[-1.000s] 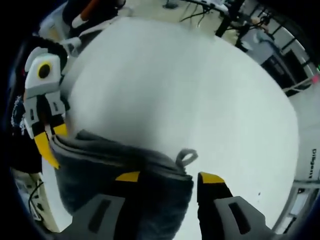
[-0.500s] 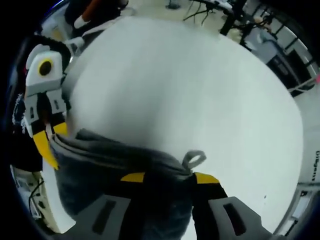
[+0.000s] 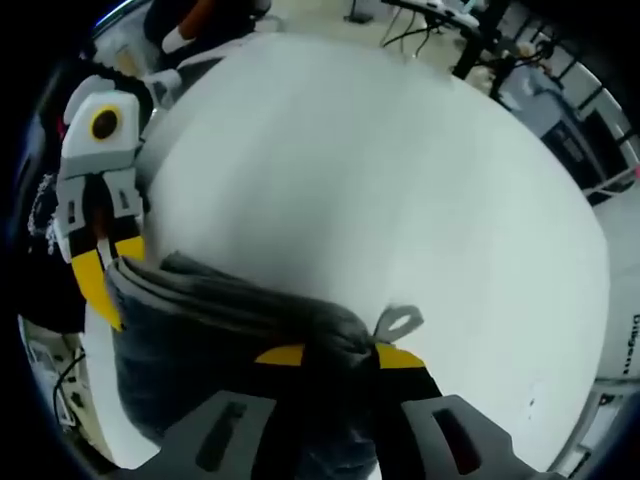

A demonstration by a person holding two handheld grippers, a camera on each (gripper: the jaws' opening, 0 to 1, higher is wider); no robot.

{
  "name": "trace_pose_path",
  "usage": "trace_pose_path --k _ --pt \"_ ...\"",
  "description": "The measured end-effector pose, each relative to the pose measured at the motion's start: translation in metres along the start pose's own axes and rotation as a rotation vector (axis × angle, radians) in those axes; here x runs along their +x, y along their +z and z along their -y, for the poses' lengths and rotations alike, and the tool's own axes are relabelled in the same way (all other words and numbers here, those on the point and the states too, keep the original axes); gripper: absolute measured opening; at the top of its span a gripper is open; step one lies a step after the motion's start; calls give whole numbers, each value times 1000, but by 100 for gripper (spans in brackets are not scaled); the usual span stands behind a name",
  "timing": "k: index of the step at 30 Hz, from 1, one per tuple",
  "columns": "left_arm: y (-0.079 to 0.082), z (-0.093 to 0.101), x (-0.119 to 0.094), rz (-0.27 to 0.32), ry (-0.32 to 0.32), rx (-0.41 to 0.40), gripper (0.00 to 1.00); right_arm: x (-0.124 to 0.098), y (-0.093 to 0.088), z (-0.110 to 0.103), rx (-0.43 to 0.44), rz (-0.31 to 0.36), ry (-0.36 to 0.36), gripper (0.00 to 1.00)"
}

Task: Open the folded towel by lifting each exposed corner and separating the folded layers until the towel lies flat within the target outline without major curled edges

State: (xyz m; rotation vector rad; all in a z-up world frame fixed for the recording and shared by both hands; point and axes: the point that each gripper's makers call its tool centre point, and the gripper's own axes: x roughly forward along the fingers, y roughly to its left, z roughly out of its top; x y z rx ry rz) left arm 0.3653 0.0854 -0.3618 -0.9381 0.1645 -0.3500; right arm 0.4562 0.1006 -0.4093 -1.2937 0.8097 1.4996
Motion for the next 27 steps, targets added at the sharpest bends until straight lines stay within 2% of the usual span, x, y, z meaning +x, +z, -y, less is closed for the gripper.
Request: trace_pose_path --k 6,17,27 --pt "-1 0 0 3 1 4 5 -2 1 -2 -35 -10 -6 9" --pt "-2 9 -2 0 -24 28 5 -19 3 -3 -61 18 -39 8" --pt "4 25 0 -10 -67 97 4 -36 4 0 -60 66 -74 8"
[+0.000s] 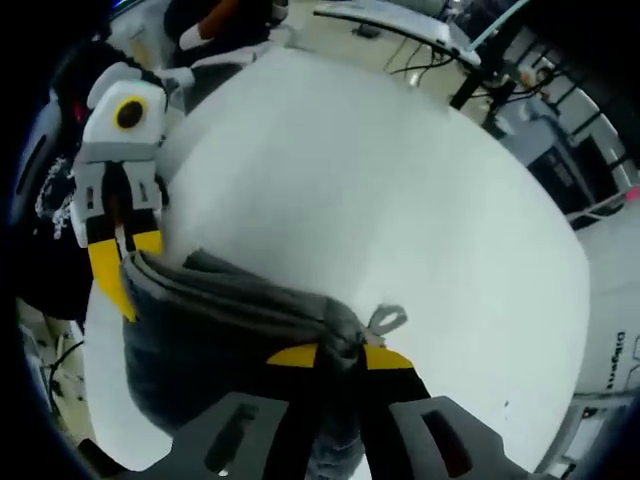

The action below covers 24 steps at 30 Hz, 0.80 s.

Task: Open the folded towel by lifting each exposed corner and separating the folded layers until the towel lies flat within the target outline without major curled edges

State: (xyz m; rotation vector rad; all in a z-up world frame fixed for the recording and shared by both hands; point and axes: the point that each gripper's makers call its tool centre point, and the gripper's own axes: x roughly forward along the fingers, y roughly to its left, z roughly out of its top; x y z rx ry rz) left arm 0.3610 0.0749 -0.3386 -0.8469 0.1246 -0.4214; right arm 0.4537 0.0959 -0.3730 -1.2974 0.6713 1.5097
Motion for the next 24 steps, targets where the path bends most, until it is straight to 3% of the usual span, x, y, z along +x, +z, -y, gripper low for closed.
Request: trace_pose_path --k 17,22,24 --pt "-3 31 6 -2 -58 89 4 -36 -6 5 -2 29 -71 9" --pt "-1 40 8 -7 -64 235 4 -38 -7 0 0 32 -78 10" --pt "-3 43 8 -15 -69 235 4 -38 -6 -3 7 37 -77 10"
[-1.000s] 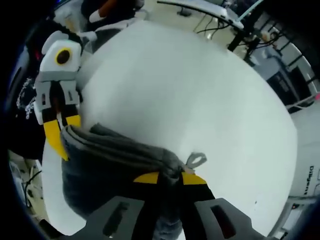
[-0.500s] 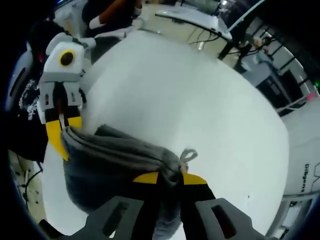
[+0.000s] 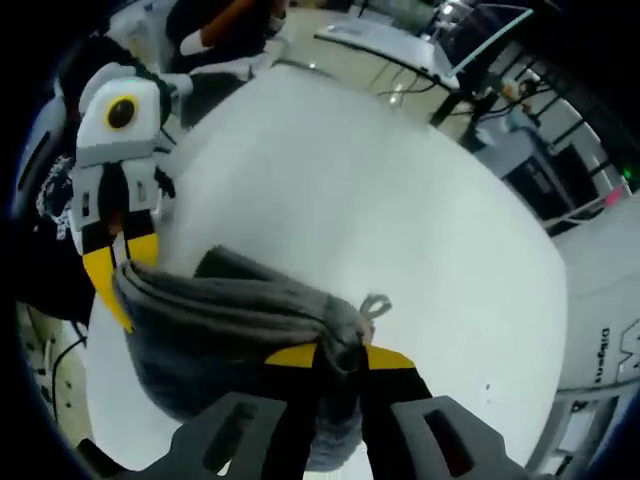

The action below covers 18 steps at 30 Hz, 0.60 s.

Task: Open the folded towel by lifting each exposed corner and separating the folded layers until the towel lies flat within the target outline without major curled edges

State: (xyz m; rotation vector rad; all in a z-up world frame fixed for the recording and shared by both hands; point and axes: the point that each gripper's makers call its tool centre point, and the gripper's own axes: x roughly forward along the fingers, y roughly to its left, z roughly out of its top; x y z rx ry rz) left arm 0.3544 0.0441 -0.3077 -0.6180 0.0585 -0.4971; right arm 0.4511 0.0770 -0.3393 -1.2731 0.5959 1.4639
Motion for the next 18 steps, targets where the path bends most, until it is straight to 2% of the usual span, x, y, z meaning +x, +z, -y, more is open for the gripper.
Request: trace_pose_path --k 11,18 --pt "3 7 8 0 -34 4 4 -10 -5 -2 -10 15 -45 10" --pt "4 22 13 -6 -72 63 4 -22 -6 -5 8 57 -68 10"
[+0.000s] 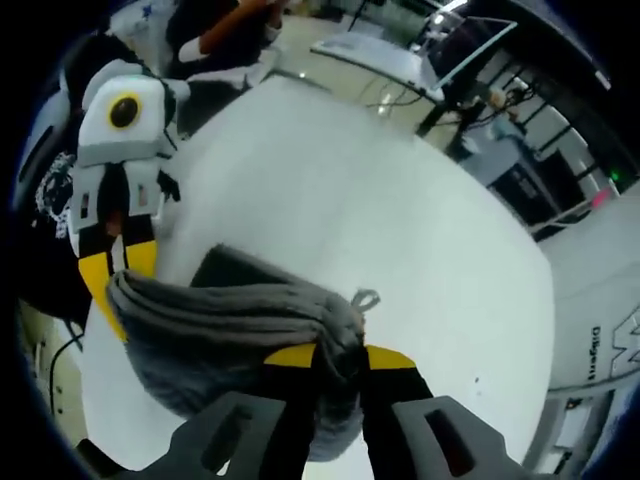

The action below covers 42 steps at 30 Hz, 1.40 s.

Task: Open the folded towel by lifting each exposed corner and separating the folded layers until the towel lies flat within the target outline without major curled edges

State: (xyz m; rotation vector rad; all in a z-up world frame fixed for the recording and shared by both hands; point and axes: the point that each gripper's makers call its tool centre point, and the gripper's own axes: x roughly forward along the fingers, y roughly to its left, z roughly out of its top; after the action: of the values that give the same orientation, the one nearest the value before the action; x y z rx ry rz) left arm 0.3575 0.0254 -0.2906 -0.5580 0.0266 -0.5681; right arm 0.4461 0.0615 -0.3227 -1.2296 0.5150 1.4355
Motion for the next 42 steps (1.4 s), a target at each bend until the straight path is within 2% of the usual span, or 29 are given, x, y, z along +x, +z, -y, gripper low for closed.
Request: trace_pose_path --k 6,13,19,26,42 --pt "2 8 5 -3 -17 42 4 -11 -3 0 17 15 -24 11" --pt "-6 18 8 -19 -47 68 4 -18 -12 1 33 31 -39 11" --pt "-4 23 12 -20 -57 93 5 -24 -16 5 40 55 -68 11" --pt "-6 36 14 -16 -75 141 5 -40 -21 7 39 59 -103 11" --pt "-15 55 24 -43 -116 201 5 -65 -52 0 90 59 -171 12"
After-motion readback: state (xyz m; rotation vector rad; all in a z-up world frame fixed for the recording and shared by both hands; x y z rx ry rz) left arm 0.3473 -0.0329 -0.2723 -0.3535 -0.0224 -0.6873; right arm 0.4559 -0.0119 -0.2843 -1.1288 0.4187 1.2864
